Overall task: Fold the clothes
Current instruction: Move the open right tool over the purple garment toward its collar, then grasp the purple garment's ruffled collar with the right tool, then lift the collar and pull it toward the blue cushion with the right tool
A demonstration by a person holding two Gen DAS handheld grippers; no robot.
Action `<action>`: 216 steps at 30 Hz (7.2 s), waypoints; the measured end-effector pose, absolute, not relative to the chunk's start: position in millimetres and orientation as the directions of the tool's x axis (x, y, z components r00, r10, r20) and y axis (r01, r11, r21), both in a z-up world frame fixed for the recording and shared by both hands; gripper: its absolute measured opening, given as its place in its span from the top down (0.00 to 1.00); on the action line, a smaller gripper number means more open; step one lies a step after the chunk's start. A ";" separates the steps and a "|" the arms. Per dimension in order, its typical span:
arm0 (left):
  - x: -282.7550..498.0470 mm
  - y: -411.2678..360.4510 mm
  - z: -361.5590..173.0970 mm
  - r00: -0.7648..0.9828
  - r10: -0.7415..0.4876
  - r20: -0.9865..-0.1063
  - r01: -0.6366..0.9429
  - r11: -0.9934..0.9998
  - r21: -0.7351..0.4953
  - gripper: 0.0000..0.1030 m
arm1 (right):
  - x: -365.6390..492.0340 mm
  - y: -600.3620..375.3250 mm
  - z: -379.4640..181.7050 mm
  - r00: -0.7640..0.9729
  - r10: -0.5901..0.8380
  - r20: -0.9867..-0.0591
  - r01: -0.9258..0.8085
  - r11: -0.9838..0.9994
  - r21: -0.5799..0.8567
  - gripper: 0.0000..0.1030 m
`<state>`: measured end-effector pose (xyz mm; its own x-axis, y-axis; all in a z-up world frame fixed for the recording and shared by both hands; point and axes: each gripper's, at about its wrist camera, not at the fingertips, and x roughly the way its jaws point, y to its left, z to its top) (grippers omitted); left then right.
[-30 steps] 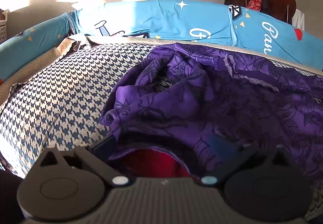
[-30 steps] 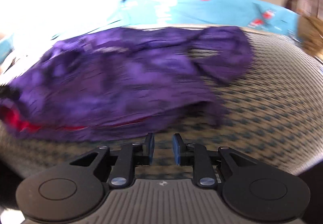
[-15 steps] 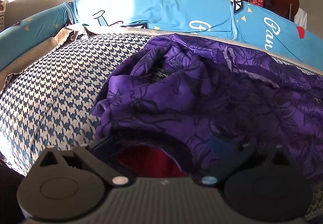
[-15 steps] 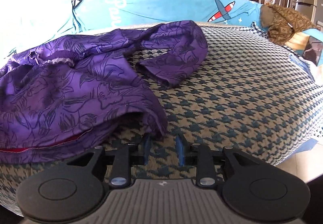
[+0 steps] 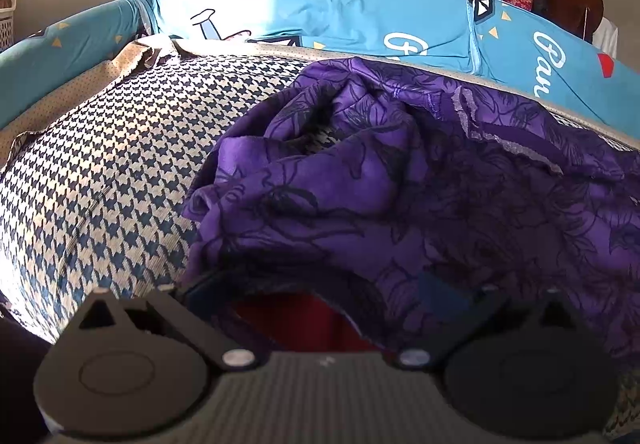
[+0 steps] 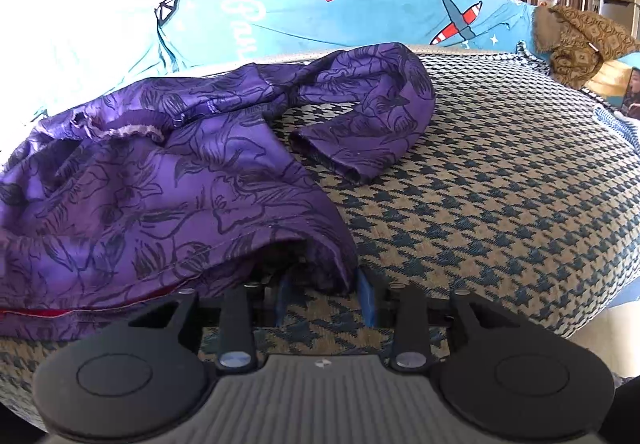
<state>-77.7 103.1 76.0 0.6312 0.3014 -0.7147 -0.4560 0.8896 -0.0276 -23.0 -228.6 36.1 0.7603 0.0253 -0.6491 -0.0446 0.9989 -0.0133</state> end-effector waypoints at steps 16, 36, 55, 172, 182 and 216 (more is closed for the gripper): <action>-78.8 107.4 75.7 0.619 0.311 -0.722 -0.481 0.876 -0.035 0.00 | -41.4 -232.8 55.6 0.837 -0.168 -0.521 0.105 0.983 -0.149 0.91; -82.1 91.3 68.9 0.567 0.345 -0.748 -0.447 0.891 0.071 0.00 | -48.4 -239.9 69.7 0.759 -0.174 -0.627 0.137 0.985 -0.109 0.77; -55.6 71.4 99.1 0.627 0.267 -0.732 -0.327 0.943 0.063 0.00 | -36.4 -220.5 112.4 0.787 0.063 -0.613 -0.079 0.997 0.002 0.55; 171.0 157.6 76.5 0.492 0.227 -0.840 -0.502 0.863 -0.060 0.00 | 274.2 -70.0 82.0 0.654 0.578 -0.488 -0.360 0.805 0.472 0.66; 166.9 162.7 84.1 0.504 0.256 -0.825 -0.517 0.855 -0.051 0.00 | 285.5 -42.5 57.5 0.516 0.665 -0.539 -0.275 0.725 0.631 0.58; 160.1 160.8 83.7 0.512 0.364 -0.778 -0.535 0.844 0.044 0.00 | 333.4 3.2 75.5 0.660 0.711 -0.241 -0.446 0.629 0.637 0.89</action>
<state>160.1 160.8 83.7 0.5117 0.3644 -0.7780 -0.5345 0.8440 0.0438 333.4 3.2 75.5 0.6605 0.7113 -0.2406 -0.4457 0.6292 0.6367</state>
